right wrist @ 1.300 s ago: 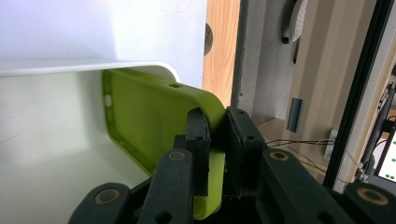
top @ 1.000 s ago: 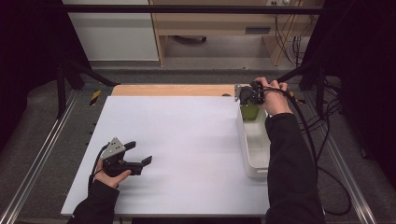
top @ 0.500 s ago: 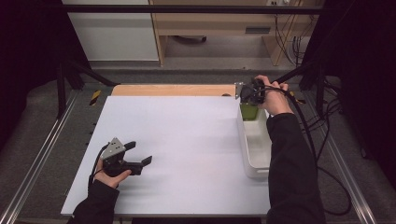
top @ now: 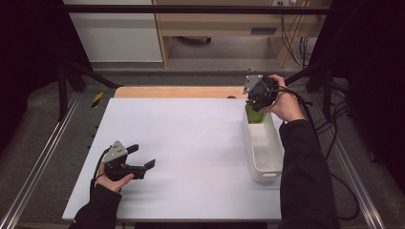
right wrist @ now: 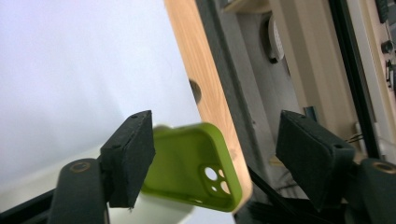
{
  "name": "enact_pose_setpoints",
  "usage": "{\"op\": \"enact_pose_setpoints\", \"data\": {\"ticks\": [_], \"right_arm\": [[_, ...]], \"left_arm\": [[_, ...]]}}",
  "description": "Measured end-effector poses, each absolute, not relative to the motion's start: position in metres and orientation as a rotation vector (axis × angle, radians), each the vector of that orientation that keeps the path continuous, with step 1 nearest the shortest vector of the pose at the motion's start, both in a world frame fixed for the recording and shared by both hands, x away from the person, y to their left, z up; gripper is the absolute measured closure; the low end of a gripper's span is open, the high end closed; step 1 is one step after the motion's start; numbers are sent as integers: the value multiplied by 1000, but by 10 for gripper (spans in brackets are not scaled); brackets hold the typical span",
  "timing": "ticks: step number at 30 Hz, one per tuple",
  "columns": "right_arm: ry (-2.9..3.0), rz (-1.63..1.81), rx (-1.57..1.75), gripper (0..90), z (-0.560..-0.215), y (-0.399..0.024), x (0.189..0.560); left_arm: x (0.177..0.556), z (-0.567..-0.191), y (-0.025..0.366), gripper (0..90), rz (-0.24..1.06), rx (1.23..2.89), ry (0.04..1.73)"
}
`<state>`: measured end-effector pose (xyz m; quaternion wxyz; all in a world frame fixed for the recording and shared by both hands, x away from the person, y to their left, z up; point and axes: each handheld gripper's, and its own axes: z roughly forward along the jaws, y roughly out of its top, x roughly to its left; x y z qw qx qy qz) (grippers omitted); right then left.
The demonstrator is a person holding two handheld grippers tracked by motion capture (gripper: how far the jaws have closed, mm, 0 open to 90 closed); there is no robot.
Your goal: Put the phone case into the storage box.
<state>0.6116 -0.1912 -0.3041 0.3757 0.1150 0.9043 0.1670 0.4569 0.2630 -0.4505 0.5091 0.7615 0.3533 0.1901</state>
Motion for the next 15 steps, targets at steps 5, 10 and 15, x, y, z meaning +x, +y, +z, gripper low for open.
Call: {"op": "enact_pose_setpoints", "data": {"ticks": [5, 10, 15], "right_arm": [[2298, 554, 397, 233, -299, -197, 599], [2246, 697, 499, 167, -296, -204, 584], [2231, 845, 625, 101, -293, -204, 569]], "left_arm": [[457, -450, 263, 55, 458, 1834, 851], [456, -449, 263, 48, 457, 1835, 843], [456, -449, 263, 40, 454, 1828, 846]]}}
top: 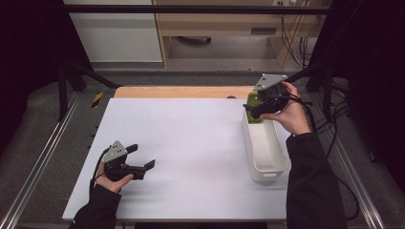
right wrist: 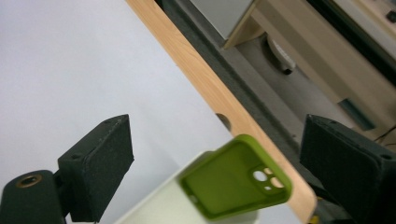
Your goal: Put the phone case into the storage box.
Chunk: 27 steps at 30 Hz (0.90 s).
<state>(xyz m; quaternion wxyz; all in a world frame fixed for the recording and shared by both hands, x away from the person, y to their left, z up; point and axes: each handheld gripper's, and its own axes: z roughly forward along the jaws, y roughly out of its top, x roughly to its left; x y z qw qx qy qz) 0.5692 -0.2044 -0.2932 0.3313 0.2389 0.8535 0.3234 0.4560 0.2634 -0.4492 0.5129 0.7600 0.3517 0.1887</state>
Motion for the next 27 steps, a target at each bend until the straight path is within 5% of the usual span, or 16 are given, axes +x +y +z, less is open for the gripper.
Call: {"op": "enact_pose_setpoints", "data": {"ticks": [10, 27], "right_arm": [[2142, 1190, 733, 16, -296, -201, 527], [2025, 1467, 833, 8, -327, -225, 479]], "left_arm": [[455, -448, 264, 33, 448, 1815, 832], [453, -445, 264, 32, 440, 1799, 797]]}}
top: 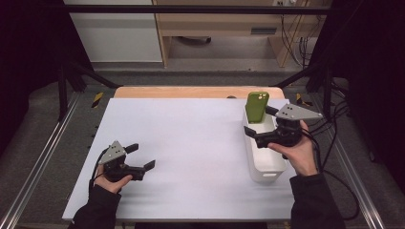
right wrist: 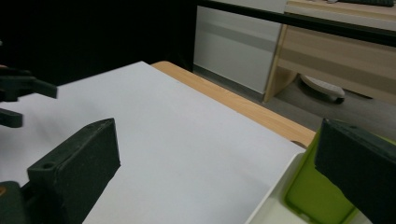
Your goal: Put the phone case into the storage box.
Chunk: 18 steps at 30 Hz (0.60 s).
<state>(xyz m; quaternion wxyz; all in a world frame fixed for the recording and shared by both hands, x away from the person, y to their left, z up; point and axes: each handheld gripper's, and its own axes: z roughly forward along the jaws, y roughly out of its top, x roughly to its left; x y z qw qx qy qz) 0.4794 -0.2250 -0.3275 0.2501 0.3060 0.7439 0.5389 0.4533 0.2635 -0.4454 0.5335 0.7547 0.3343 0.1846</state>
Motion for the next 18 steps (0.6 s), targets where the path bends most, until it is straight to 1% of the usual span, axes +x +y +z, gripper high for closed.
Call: {"op": "enact_pose_setpoints", "data": {"ticks": [1, 5, 7, 10, 17, 18], "right_arm": [[2006, 1517, 844, 9, -333, -230, 473], [1987, 1543, 875, 8, -343, -236, 466], [1973, 1560, 887, 7, -355, -244, 457], [1967, 1578, 885, 7, -361, -248, 453], [1953, 1588, 897, 6, -389, -267, 439], [1953, 1588, 897, 6, -389, -267, 439]], "left_arm": [[453, -445, 264, 33, 440, 1799, 796], [453, -445, 263, 33, 441, 1795, 789], [452, -445, 263, 33, 442, 1795, 787], [452, -445, 262, 33, 441, 1796, 783], [452, -444, 262, 33, 446, 1792, 778], [452, -444, 262, 33, 446, 1793, 777]]}}
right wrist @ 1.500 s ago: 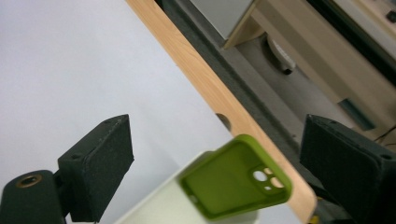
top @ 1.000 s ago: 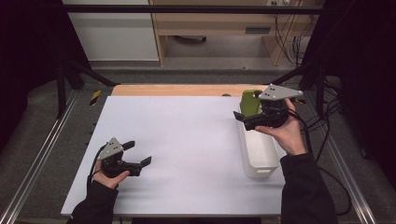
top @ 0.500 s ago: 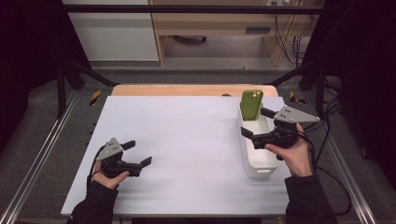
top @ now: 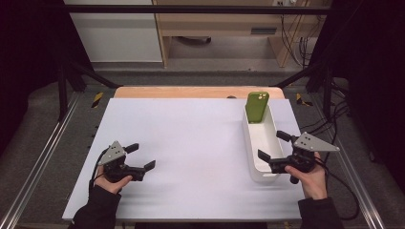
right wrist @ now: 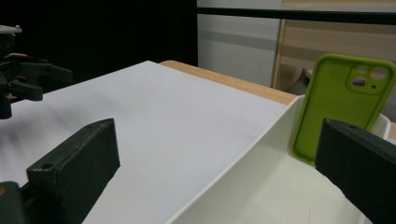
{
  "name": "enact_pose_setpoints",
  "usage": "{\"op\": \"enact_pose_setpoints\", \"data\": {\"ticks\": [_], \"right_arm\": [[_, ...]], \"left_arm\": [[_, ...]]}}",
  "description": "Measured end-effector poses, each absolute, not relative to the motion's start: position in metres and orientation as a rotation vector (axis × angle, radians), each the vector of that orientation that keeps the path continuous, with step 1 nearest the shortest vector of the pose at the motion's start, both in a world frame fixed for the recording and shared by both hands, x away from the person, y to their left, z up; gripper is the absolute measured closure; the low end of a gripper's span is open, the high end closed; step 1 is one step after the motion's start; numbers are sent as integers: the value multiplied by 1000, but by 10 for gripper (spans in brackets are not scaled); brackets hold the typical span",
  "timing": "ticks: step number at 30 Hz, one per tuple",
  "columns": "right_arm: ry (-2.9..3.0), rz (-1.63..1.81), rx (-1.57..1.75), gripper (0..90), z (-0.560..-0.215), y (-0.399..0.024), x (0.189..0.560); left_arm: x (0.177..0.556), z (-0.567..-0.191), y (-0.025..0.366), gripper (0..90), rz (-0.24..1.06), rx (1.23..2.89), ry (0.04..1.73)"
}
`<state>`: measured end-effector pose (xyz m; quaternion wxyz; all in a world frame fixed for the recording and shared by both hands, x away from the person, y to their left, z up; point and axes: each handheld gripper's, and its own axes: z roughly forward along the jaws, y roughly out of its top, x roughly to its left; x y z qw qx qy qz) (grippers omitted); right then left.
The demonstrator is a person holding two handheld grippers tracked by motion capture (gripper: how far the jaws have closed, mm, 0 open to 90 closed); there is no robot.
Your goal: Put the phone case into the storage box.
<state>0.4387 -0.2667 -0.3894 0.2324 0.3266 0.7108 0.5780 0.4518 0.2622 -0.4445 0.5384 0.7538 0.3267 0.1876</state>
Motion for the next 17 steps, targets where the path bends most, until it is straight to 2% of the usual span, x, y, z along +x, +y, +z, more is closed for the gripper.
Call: {"op": "enact_pose_setpoints", "data": {"ticks": [17], "right_arm": [[1984, 1576, 918, 6, -418, -294, 428]], "left_arm": [[451, -443, 262, 32, 459, 1787, 765]]}}
